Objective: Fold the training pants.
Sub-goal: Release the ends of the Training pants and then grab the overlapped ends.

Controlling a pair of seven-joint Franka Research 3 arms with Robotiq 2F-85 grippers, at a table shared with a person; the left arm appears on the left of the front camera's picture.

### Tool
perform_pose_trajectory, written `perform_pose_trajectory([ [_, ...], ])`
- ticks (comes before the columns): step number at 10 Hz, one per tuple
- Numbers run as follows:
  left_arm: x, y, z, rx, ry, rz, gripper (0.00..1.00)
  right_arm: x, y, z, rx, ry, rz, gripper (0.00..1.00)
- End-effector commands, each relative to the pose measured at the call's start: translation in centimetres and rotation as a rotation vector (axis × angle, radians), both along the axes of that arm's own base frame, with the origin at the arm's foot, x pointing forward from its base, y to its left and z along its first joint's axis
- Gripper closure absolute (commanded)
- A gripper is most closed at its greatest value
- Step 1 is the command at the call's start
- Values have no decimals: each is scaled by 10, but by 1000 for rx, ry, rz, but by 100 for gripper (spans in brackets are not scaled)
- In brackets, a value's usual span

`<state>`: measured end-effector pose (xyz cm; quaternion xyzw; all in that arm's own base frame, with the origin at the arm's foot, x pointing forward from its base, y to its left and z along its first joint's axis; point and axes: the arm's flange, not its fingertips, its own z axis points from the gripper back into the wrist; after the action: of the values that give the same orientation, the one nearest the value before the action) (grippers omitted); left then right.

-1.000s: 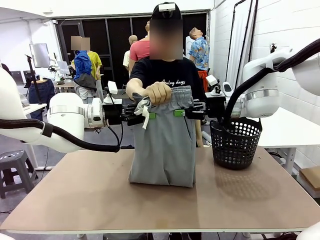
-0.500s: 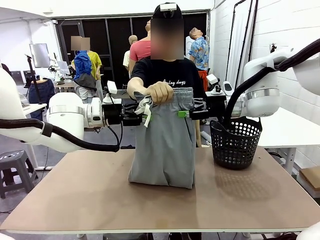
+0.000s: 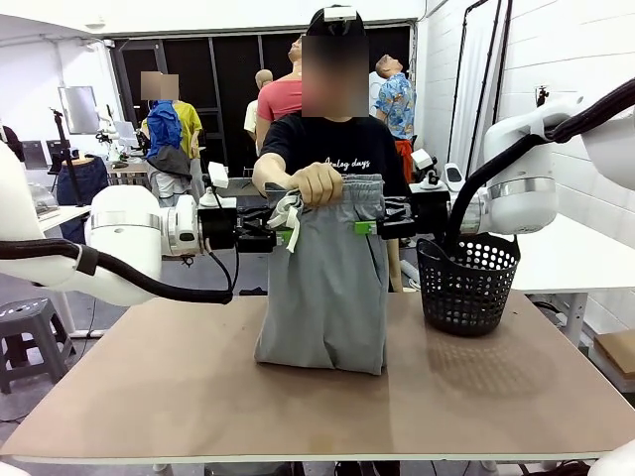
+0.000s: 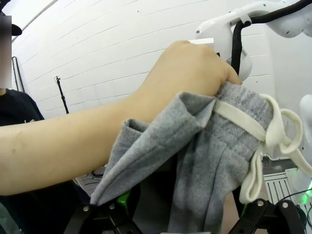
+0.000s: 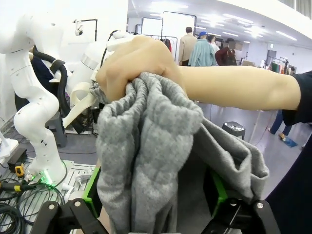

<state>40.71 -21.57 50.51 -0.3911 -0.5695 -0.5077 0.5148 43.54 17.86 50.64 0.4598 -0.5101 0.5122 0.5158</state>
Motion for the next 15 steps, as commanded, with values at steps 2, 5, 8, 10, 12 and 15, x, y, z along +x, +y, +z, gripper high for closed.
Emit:
perform_pose_trajectory([
  [2, -11, 12, 0, 9, 27, 103, 0, -8, -2, -2, -5, -20, -93, 0],
  [5, -16, 21, -1, -18, 7, 153, 0, -14, -7, -1, -24, -45, -148, 0],
  [8, -18, 27, -2, -35, -8, 190, 0, -16, -12, -1, -24, -52, -181, 0],
  [10, -18, 30, -4, -38, -4, 192, 0, -18, -16, -1, -18, -60, -204, 0],
  [12, -17, 31, -4, -26, -5, 207, 0, -20, -16, -2, -25, -61, -224, 0],
  [15, -13, 35, -5, -26, -3, 206, 0, -18, -14, -4, -2, -12, -177, 0],
])
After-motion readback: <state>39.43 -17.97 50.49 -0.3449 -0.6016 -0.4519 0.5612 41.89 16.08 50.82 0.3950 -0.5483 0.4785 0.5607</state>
